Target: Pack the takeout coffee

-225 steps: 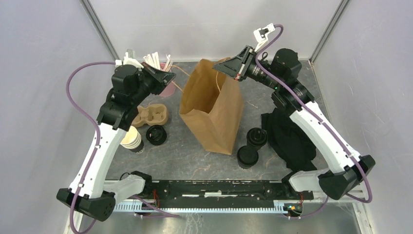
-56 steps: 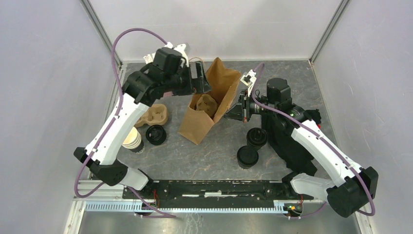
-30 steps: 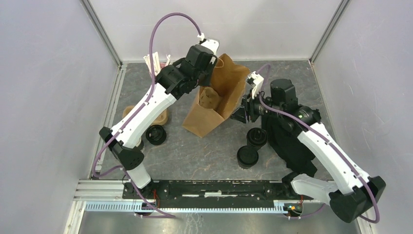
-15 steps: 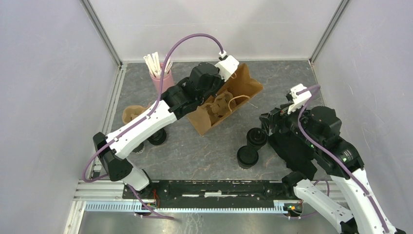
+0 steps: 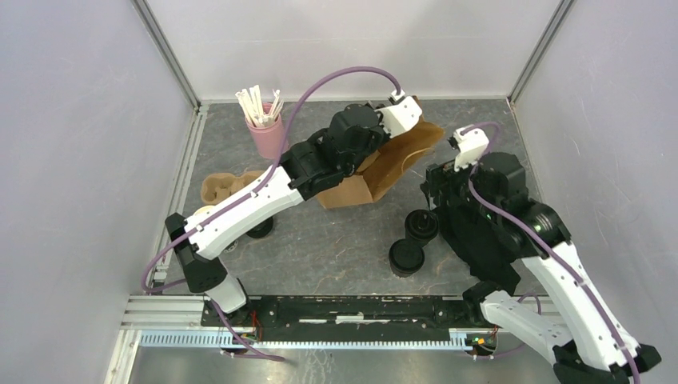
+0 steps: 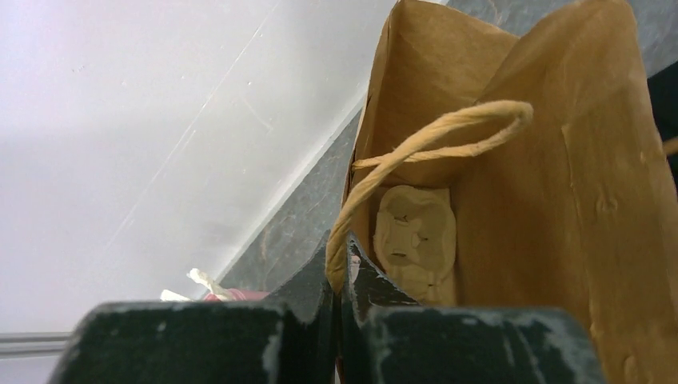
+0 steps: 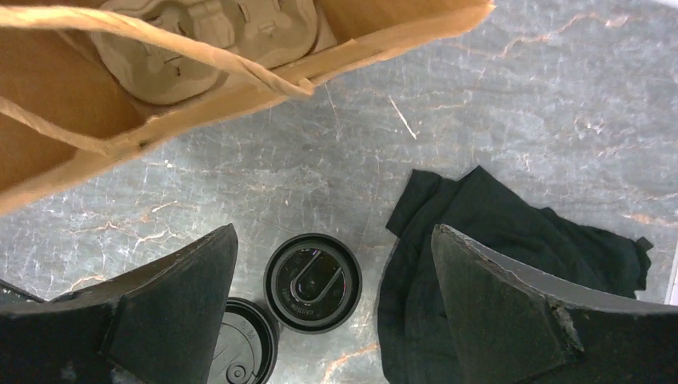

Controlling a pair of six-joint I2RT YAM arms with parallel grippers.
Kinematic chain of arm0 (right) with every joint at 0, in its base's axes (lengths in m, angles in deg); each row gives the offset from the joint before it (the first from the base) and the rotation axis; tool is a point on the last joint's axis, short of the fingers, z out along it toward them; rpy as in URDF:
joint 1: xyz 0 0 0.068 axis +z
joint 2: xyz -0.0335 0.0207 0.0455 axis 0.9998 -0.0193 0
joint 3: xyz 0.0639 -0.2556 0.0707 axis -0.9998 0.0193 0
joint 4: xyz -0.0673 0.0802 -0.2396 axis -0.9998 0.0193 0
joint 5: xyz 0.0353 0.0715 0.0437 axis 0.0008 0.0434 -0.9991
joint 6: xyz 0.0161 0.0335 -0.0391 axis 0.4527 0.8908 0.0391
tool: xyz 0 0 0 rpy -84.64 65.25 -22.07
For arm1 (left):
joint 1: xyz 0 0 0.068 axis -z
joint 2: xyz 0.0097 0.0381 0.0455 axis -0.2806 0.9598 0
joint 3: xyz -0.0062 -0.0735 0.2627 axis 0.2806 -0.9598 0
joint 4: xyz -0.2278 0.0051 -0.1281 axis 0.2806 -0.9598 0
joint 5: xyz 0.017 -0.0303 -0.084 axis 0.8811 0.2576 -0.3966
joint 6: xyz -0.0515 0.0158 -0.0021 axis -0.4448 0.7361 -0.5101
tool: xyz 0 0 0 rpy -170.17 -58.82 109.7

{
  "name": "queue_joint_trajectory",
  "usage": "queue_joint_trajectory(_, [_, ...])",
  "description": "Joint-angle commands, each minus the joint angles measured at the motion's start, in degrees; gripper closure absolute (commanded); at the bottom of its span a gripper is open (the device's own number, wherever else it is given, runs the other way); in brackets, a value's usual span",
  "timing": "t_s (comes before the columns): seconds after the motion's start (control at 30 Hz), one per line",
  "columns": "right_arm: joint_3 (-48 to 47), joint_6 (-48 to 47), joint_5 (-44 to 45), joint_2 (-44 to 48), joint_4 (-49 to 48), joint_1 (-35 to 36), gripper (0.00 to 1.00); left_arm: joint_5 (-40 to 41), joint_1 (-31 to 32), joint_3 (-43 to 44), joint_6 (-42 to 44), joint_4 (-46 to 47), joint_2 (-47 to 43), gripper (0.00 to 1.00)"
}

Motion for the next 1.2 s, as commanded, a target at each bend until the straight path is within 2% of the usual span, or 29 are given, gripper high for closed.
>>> queue_joint_trajectory(0.0, [-6.42, 2.83, 0.45, -6.09, 3.19, -1.84, 0.02, 2.87, 0.51, -1.24, 7.59, 2.75, -0.2, 0.98])
queue_joint_trajectory(0.1, [-10.02, 3.4, -1.36, -10.04, 6.84, -7.07, 0.02, 2.45, 0.72, -3.98, 7.97, 3.74, -0.78, 0.98])
queue_joint_trajectory(0.2, [-10.13, 4.26, -4.43, -10.37, 6.11, -10.29, 0.02, 2.01, 1.07, -5.25, 7.4, 4.38, -0.82, 0.98])
queue_joint_trajectory(0.5, [-13.45, 1.82, -9.1, -11.78, 4.03, -11.22, 0.02, 1.64, 1.64, -8.01, 1.82, 4.68, -2.37, 0.98])
queue_joint_trajectory(0.67, [-12.78, 3.58, -8.95, -11.69, 2.91, -11.28, 0.02, 3.41, 1.52, -9.1, -2.17, 4.43, -4.08, 0.98])
queue_joint_trajectory(0.8, [-15.79, 2.52, -5.59, -12.63, 6.86, -11.28, 0.02, 7.36, 1.4, -4.02, -11.2, -2.24, -3.78, 0.98])
queue_joint_trajectory(0.97, [-15.06, -1.38, -2.45, -13.11, 13.57, -11.3, 0.02, 7.14, 0.88, -6.38, -20.89, -5.07, -6.88, 0.98])
queue_joint_trajectory(1.17, [-11.43, -1.95, -7.48, -11.39, 18.51, -11.33, 0.04, 0.26, -4.26, -7.68, -34.28, -8.38, -10.37, 0.98])
